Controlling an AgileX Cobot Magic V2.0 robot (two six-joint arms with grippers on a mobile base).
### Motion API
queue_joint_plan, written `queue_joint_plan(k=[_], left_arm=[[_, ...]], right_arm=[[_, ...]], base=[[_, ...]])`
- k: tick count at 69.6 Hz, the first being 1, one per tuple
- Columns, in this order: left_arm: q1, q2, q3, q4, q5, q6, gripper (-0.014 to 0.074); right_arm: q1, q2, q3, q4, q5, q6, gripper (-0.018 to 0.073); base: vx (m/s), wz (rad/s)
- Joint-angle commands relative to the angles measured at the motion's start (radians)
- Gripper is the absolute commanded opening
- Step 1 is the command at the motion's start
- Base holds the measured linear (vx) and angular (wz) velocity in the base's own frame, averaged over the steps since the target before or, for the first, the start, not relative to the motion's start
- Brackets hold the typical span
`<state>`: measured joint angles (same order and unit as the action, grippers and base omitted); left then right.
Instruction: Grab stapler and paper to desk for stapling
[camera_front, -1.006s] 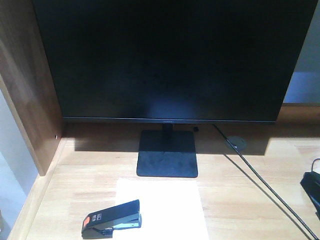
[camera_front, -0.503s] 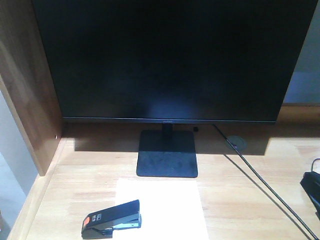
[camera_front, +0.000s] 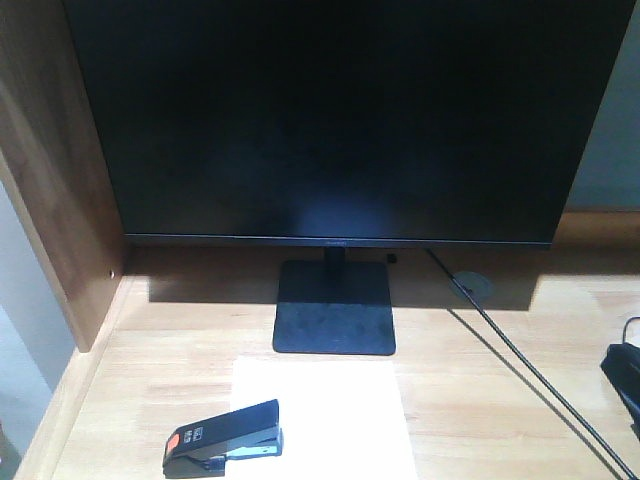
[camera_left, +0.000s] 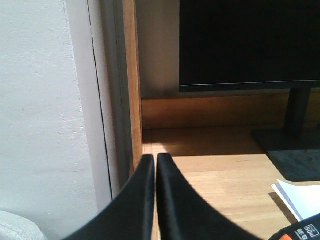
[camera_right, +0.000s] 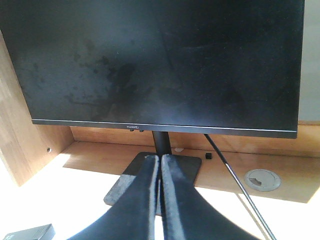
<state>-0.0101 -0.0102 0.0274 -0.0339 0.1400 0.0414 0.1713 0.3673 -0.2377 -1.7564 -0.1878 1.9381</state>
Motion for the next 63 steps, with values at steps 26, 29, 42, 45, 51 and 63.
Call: queue_joint_plan(k=[26,29,42,45,51,63], left_arm=[[0.040,-0.013,0.028,-0.011,-0.078,-0.010,-0.0006],[0.040,-0.013,0.028,-0.011,-0.078,-0.010,-0.0006],[0.040,-0.012,0.028,-0.011,-0.078,-0.010,-0.0006],[0.040,-0.012,0.028,-0.011,-0.078,-0.010,-0.0006],[0.040,-0.012,0.028,-0.011,-0.078,-0.010,-0.0006],[0.040,-0.012,0.028,-0.011,-0.078,-0.010,-0.0006]], right_arm=[[-0.004,0.005,-0.028,-0.027,0.021,-0.004,-0.0005],[-0.004,0.005,-0.028,-0.027,0.021,-0.004,-0.0005],[-0.004,0.005,-0.028,-0.027,0.021,-0.004,-0.0005],[-0.004,0.005,-0.028,-0.027,0.021,-0.004,-0.0005],[-0.004,0.005,-0.028,-0.027,0.021,-0.004,-0.0005],[-0.004,0.005,-0.028,-0.027,0.022,-0.004,-0.0005]], base=[[0.00,0.00],[0.00,0.00],[0.00,0.00],[0.00,0.00],[0.00,0.00],[0.00,0.00]])
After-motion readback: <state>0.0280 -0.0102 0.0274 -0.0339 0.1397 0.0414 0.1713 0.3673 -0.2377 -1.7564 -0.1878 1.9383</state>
